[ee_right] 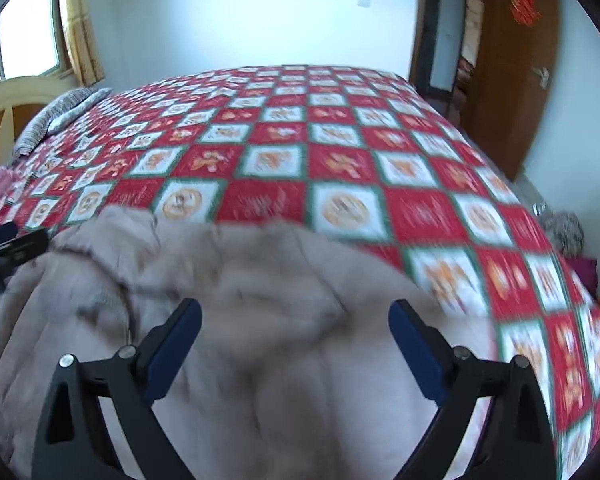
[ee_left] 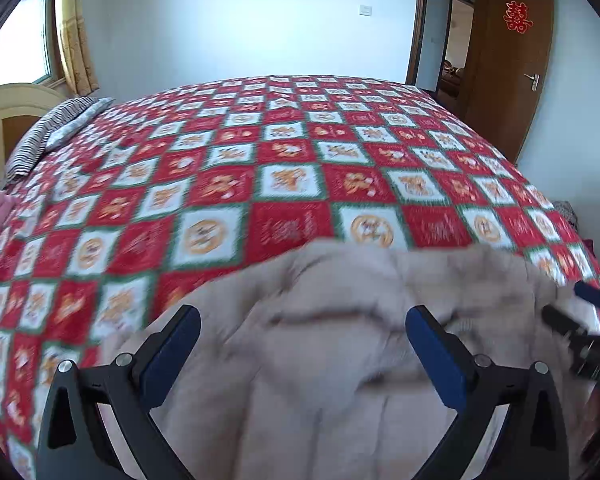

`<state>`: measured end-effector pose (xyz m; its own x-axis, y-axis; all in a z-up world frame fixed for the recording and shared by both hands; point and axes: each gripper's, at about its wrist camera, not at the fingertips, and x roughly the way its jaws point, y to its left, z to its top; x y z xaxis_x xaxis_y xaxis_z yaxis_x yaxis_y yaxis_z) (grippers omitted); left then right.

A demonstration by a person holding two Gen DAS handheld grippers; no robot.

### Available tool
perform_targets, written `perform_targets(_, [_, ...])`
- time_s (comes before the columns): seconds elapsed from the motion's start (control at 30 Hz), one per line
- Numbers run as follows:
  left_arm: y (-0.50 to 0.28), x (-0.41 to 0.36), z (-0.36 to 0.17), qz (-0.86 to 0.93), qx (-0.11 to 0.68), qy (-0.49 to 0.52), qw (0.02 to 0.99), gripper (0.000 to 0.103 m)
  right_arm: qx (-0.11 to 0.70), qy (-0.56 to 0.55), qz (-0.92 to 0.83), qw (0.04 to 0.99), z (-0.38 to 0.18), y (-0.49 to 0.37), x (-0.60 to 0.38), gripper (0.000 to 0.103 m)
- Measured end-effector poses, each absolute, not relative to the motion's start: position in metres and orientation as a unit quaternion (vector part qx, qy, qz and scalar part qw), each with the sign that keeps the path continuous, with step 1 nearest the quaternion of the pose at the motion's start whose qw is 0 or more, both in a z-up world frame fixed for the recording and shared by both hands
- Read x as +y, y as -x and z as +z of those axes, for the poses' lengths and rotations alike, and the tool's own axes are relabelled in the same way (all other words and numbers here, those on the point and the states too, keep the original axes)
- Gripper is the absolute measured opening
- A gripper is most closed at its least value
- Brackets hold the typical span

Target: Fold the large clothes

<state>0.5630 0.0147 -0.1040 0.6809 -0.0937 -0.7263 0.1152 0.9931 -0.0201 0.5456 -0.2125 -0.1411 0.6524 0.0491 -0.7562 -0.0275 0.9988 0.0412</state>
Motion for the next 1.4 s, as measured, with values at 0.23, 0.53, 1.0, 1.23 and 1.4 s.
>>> perform_targets(0.23, [-0.437, 0.064, -0.148, -0.028, 0.426, -0.07, 0.901, 0.102, 0.445, -0.033, -0.014, 0.895, -0.174, -0.422, -0.27, 0.096])
perform_targets(0.53, [-0.313, 0.092, -0.179, -0.041, 0.453, -0.038, 0.89, 0.102, 0.466, -0.079, -0.008, 0.881, -0.19, -0.306, -0.291, 0.096])
perform_targets(1.0, [-0.199, 0.097, -0.191, -0.063, 0.399, -0.034, 0.914, 0.102, 0.467, -0.09, 0.017, 0.88, -0.211, -0.182, -0.273, 0.079])
perform_targets(1.23, [-0.176, 0.093, -0.199, -0.07, 0.392, -0.035, 0.917, 0.102, 0.458, -0.105, 0.043, 0.882, -0.218, -0.155, -0.27, 0.058])
perform_targets(1.4, [-0.17, 0.097, -0.202, -0.082, 0.386, -0.013, 0.919, 0.087, 0.448, -0.111, 0.06, 0.885, -0.218, -0.153, -0.262, 0.034])
